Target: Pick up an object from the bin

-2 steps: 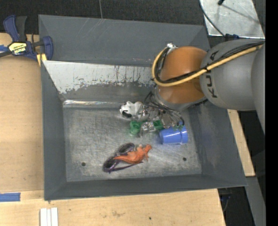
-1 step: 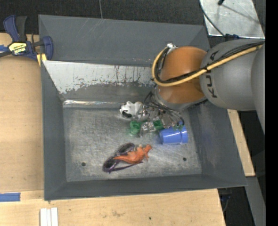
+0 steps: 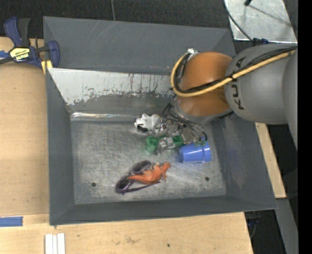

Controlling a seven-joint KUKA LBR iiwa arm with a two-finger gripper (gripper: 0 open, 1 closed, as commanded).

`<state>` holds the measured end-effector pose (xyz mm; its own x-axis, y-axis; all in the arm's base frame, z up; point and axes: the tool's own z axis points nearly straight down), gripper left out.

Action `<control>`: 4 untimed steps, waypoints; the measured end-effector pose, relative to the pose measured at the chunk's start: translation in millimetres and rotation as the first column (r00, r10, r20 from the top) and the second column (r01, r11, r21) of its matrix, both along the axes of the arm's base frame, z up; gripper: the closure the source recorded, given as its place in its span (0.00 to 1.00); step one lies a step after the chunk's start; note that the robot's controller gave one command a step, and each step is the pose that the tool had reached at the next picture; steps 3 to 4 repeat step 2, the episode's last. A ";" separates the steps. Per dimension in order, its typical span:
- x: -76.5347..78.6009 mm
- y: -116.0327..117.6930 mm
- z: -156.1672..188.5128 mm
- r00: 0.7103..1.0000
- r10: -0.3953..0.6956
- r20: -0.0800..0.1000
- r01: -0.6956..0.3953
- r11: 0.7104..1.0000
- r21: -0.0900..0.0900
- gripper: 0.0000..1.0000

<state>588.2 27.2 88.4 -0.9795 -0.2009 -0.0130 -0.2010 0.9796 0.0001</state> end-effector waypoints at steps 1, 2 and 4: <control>-2.7 -0.3 7.4 1.000 -0.001 -0.013 0.001 1.000 -0.002 1.00; -4.0 -0.5 29.6 1.000 -0.001 -0.018 0.001 1.000 -0.002 1.00; -4.0 -0.5 29.6 1.000 -0.001 -0.018 0.001 1.000 -0.002 1.00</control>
Offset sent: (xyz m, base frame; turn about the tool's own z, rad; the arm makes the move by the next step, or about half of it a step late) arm 0.0001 0.0000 0.0185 0.0000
